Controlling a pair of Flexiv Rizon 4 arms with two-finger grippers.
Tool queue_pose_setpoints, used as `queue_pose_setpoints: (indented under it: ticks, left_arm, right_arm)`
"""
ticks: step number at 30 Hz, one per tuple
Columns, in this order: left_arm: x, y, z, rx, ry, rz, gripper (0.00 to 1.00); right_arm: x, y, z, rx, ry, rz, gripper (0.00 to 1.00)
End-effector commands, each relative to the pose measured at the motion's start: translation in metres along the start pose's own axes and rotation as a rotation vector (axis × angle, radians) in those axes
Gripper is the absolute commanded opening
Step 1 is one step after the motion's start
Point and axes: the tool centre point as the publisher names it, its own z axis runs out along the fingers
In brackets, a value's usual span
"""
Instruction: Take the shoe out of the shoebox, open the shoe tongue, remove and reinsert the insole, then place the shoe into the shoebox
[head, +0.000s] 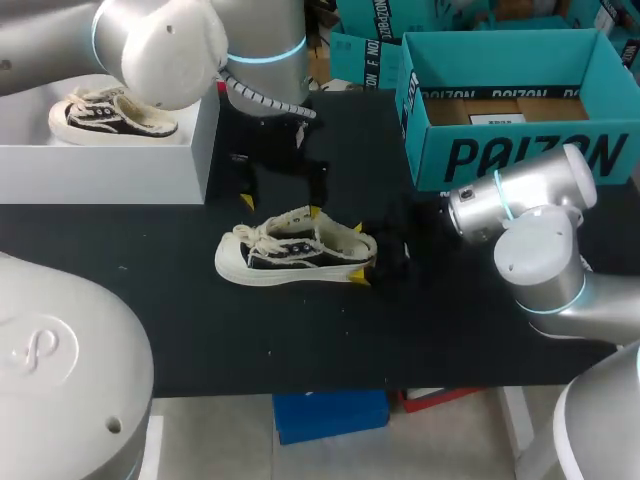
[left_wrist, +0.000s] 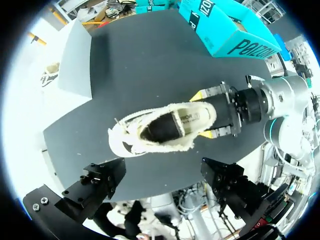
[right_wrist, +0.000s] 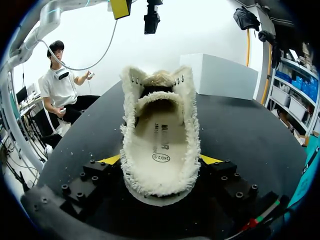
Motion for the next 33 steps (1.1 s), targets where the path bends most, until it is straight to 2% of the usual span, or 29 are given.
queue_pose_setpoints:
  ticks: [1, 12, 17, 21, 23, 31, 33]
  left_arm:
    - [0.002, -0.002, 0.004, -0.001, -0.002, -0.001, 1.0]
    - [0.002, -0.002, 0.004, -0.001, -0.002, -0.001, 1.0]
    - [0.015, -0.013, 0.013, -0.07, -0.226, -0.157, 1.0]
    - [0.027, -0.022, 0.015, -0.094, -0.327, -0.203, 1.0]
    - [0.031, -0.027, 0.017, -0.105, -0.424, -0.256, 1.0]
    - [0.047, -0.035, 0.031, -0.133, -0.571, -0.358, 1.0]
    - [0.05, -0.036, 0.035, -0.119, -0.596, -0.38, 1.0]
  right_arm:
    - [-0.001, -0.002, 0.003, 0.002, 0.0, 0.001, 0.0]
    - [-0.001, -0.002, 0.003, 0.002, 0.0, 0.001, 0.0]
    - [-0.001, -0.002, 0.003, 0.002, 0.0, 0.001, 0.0]
    - [-0.001, -0.002, 0.003, 0.002, 0.0, 0.001, 0.0]
    - [-0.001, -0.002, 0.003, 0.002, 0.0, 0.001, 0.0]
    - [-0.001, -0.002, 0.003, 0.002, 0.0, 0.001, 0.0]
    - [-0.001, -0.002, 0.003, 0.002, 0.0, 0.001, 0.0]
